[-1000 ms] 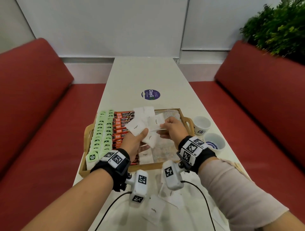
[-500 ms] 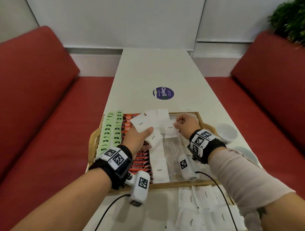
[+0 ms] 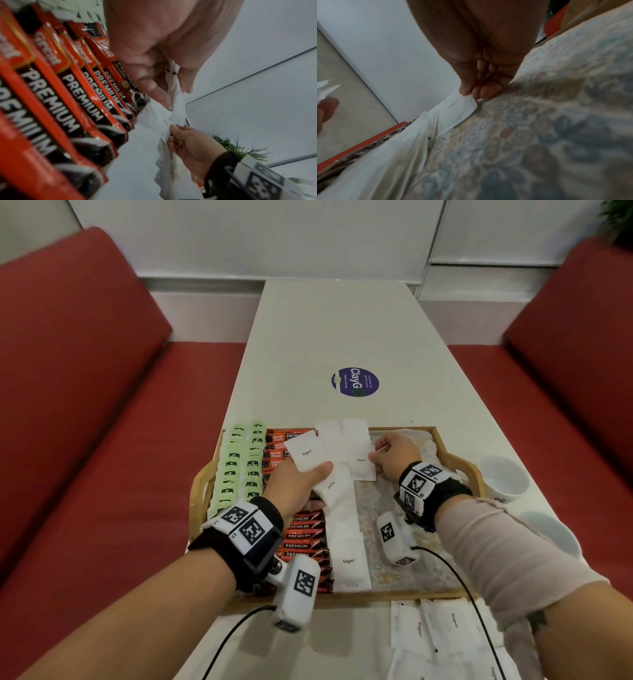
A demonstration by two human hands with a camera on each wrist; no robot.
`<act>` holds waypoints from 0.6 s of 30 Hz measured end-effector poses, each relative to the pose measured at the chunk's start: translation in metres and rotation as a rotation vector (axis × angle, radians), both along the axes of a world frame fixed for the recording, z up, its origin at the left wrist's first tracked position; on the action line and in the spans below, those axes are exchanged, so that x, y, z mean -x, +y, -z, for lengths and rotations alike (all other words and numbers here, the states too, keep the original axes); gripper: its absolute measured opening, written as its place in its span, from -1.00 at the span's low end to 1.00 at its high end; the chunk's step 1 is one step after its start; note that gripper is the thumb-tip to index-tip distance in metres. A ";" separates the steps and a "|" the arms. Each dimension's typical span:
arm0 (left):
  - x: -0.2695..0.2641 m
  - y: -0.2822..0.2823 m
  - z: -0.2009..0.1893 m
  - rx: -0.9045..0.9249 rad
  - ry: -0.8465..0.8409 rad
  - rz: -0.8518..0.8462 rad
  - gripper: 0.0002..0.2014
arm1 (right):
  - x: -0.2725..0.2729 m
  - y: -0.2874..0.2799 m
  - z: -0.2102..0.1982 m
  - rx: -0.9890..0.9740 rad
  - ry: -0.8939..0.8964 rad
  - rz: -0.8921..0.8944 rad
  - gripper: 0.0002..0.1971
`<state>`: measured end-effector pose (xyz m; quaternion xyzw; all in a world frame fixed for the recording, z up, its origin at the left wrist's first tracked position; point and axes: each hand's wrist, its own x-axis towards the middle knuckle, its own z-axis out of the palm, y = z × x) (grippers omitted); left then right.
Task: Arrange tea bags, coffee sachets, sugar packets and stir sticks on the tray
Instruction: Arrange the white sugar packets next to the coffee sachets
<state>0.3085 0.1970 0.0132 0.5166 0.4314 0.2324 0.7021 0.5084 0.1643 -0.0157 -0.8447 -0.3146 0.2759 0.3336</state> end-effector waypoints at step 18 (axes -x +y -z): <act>0.003 -0.003 -0.005 -0.101 0.107 0.153 -0.69 | 0.033 -0.014 -0.047 -0.221 0.046 -0.276 -0.86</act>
